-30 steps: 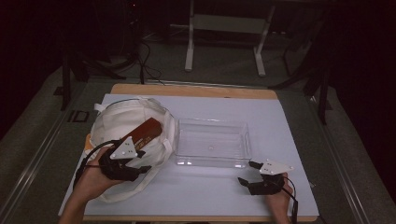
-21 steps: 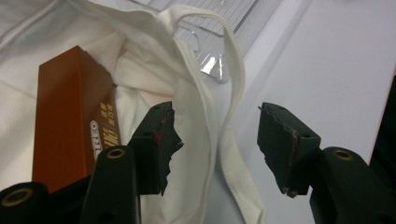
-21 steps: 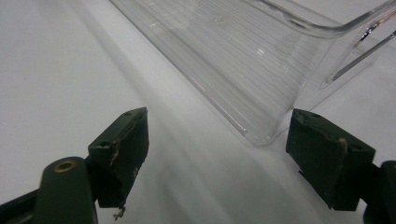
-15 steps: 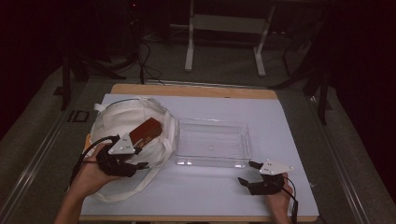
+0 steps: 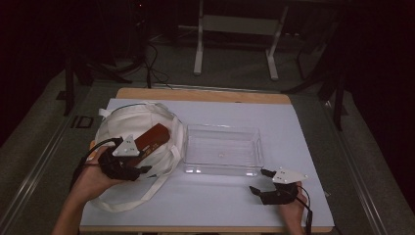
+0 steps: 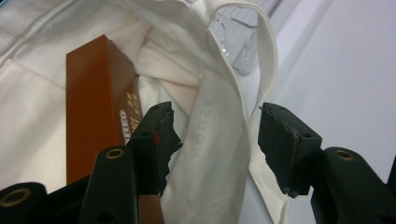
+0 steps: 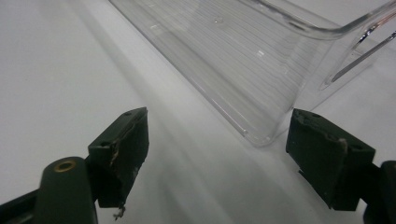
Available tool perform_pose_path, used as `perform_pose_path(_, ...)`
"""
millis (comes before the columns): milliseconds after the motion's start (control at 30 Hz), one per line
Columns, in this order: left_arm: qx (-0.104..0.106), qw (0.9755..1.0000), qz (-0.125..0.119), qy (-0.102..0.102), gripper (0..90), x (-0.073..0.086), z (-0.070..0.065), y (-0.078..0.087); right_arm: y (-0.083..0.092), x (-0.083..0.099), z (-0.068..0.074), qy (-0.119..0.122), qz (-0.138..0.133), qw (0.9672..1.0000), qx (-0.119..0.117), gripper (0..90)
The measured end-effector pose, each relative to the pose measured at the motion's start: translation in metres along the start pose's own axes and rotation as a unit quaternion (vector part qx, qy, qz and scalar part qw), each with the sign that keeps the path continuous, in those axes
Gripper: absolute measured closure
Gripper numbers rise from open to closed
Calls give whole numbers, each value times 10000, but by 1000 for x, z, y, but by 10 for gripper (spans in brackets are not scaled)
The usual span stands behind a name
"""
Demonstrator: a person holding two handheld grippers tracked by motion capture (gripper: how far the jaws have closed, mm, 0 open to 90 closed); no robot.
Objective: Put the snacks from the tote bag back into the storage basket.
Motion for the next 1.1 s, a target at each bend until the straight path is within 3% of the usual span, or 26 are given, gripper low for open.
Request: perform_pose_path(1100, -174, 9990, 336, 258, 445, 16, 30, -3, 0, 0, 0, 11, -21, 10000, 0, 213)
Point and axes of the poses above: each handheld gripper's, and its own axes: y roughly backward along the jaws, x roughly out of its underside, z roughly to its left, the point moved 8 cm from there along -y, roughly forward along the jaws, and after that the axes turned 5 degrees about -z, right-handed, at the moved point
